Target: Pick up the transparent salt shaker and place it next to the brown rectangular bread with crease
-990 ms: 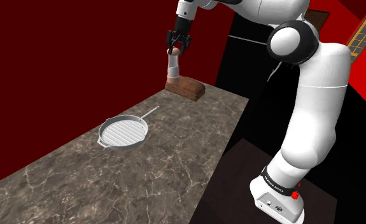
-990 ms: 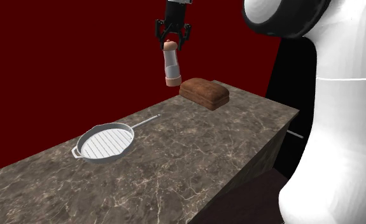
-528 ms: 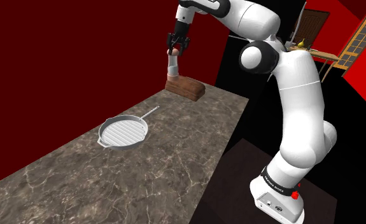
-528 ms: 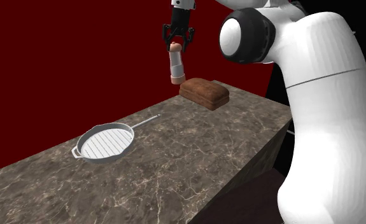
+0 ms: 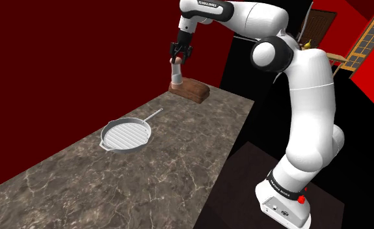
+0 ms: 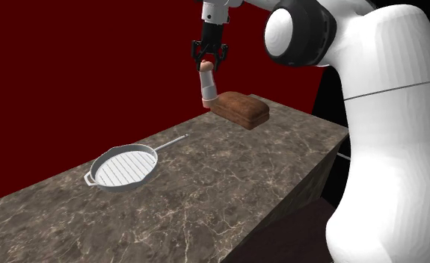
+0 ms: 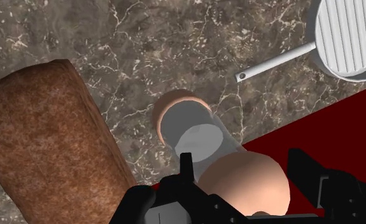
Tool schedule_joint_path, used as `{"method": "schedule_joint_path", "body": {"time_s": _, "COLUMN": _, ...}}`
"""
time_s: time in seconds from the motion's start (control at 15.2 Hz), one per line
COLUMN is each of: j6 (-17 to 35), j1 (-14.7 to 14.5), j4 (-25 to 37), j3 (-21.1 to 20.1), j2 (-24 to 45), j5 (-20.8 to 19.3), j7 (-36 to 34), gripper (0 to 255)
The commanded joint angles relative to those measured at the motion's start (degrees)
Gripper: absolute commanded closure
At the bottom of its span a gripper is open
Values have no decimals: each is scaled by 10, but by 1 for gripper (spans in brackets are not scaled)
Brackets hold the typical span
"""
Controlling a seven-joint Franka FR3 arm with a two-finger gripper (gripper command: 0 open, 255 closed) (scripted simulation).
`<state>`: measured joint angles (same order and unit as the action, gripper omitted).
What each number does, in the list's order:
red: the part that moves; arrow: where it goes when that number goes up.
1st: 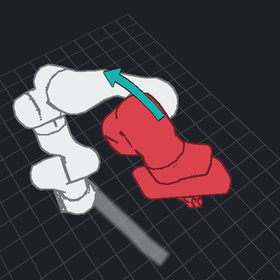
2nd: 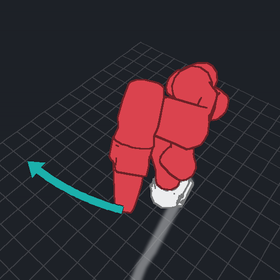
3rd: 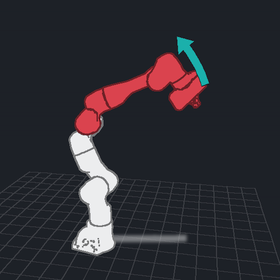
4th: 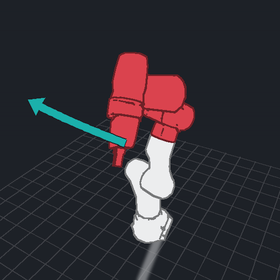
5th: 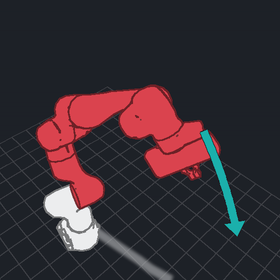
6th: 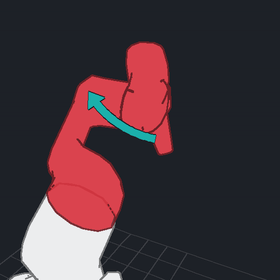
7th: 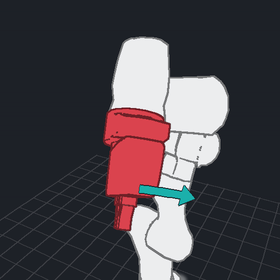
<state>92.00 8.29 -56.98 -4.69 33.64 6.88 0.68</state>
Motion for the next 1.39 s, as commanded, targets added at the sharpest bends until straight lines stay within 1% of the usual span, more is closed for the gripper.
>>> {"method": "schedule_joint_path", "body": {"time_s": 0.0, "j6": 22, "j1": 1, "j4": -29, "j3": 0, "j2": -8, "j5": 1, "j7": 3, "gripper": 255}}
{"method": "schedule_joint_path", "body": {"time_s": 0.59, "j6": 99, "j1": 2, "j4": -120, "j3": 1, "j2": -21, "j5": 3, "j7": 14, "gripper": 255}}
{"method": "schedule_joint_path", "body": {"time_s": 1.32, "j6": 179, "j1": 2, "j4": -195, "j3": 1, "j2": -15, "j5": 6, "j7": 25, "gripper": 255}}
